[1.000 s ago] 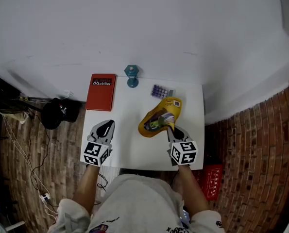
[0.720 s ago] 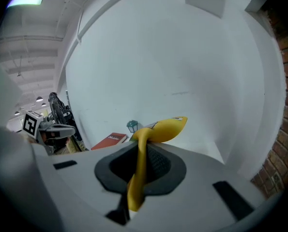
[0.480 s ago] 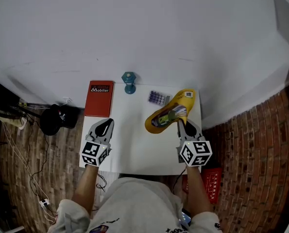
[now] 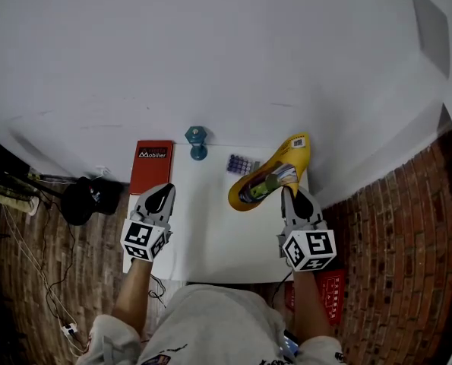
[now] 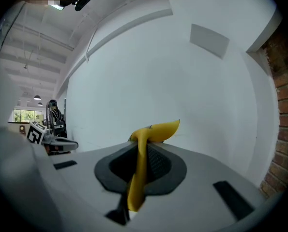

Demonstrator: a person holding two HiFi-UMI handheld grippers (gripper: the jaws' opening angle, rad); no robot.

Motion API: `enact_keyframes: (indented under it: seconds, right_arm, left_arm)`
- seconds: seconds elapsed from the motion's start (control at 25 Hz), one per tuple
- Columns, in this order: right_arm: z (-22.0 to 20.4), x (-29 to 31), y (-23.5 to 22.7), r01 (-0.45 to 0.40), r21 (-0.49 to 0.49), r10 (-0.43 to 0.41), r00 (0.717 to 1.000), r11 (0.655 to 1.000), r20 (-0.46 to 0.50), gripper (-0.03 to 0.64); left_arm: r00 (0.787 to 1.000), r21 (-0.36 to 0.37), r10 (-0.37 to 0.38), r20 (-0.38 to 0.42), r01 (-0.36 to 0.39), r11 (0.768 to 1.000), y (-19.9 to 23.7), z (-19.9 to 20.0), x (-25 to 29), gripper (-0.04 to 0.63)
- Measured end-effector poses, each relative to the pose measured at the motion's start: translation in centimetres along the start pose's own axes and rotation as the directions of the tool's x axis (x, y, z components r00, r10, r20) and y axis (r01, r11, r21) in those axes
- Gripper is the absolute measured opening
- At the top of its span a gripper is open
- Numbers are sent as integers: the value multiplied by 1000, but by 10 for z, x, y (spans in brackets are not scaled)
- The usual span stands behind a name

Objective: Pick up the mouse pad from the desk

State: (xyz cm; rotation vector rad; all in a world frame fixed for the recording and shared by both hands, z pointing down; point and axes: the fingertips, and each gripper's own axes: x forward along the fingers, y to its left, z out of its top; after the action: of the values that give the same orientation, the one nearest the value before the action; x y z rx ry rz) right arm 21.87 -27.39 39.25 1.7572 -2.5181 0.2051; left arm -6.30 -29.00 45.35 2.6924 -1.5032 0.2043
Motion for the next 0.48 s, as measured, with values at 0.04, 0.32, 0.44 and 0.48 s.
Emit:
enact_keyframes:
  seconds: [0.04,0.32,0.44,0.48]
  right_arm:
    - [3,-1,0,3,-2,-3,1000,1000,10,29]
    - [7,-3,-1,7,-7,-7,1000,1000,27,29]
    - [4,-4,0,7,-12,-6,1000,1000,26,29]
    - [4,-4,0,6,-14,-6,1000,1000,24,29]
  left_arm:
    - [1000,2,0,4,0,1000,1,2,1,29]
    - [1000,-2,-7,9,7,1000,-3,6,7,29]
    - [1000,-2,-12,8,12,1000,-6,5,8,29]
    - [1000,0,-13,9,13,1000,-6,5,8,29]
